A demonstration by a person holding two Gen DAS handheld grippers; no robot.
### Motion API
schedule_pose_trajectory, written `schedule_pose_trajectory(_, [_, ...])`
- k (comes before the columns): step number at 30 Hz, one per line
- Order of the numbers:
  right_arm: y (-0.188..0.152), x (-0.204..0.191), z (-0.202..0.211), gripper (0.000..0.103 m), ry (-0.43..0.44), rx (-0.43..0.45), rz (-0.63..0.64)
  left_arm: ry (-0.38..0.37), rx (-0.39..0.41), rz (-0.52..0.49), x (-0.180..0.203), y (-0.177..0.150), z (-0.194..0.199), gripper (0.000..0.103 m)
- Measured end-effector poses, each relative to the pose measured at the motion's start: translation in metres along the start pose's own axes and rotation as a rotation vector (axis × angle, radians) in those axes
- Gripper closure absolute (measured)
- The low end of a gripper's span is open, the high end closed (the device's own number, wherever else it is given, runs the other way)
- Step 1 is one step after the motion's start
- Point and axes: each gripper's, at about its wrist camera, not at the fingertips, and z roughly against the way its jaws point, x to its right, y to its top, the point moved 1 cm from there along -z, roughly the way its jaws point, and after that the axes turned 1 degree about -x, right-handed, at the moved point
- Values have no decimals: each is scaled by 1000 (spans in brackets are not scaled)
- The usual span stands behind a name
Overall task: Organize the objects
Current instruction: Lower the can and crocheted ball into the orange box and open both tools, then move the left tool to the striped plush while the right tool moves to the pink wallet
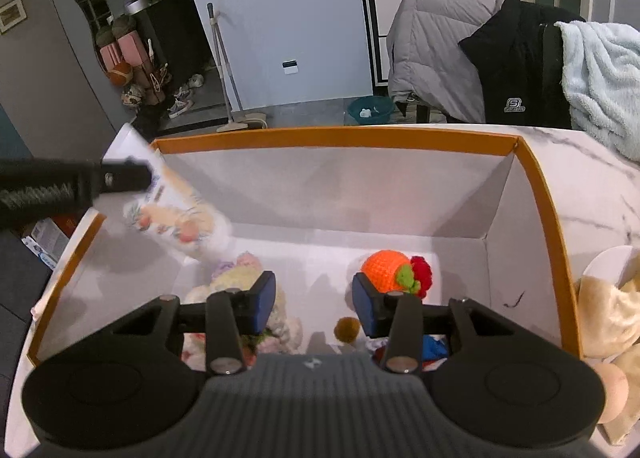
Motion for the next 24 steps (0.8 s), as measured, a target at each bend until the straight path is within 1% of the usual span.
schedule_pose_trajectory(1, [0, 1, 1, 58, 0, 0, -1, -9, -44, -32, 3, -5, -6, 75])
schedule_pose_trajectory(2, [0, 1, 1, 58, -1, 0, -2, -5, -50, -54, 5, -10, -7, 75])
schedule_pose_trajectory(4, [1, 4, 1, 58, -6, -2, -6, 47, -21, -64, 4, -16, -4, 75])
schedule_pose_trajectory(8, [1, 6, 6, 58, -7, 4, -13, 22, 22, 0, -6, -10, 12, 71])
schedule_pose_trajectory(10, [1, 5, 10, 58, -8, 6, -4, -6, 48, 29, -10, -5, 21, 65])
schedule_pose_trajectory(11, [1, 5, 12, 58, -9, 7, -1, -20, 54, 38, -9, -3, 25, 64])
schedule_pose_trajectory(12, [1, 5, 15, 58, -11, 8, 2, -28, 63, 40, -10, -1, 30, 64])
schedule_pose_trajectory(14, [1, 5, 21, 58, -11, 14, 1, -17, 77, 28, -8, 1, 38, 63])
schedule_pose_trajectory(16, [2, 5, 28, 58, -8, 19, 3, -14, 85, 16, -7, 1, 47, 58])
schedule_pose_trajectory(21, [-1, 6, 52, 57, 2, 32, 17, -22, 99, 16, -3, -6, 62, 56])
schedule_pose_trajectory(24, [-4, 9, 68, 57, 18, 44, 16, -21, 109, 18, -1, -11, 71, 50])
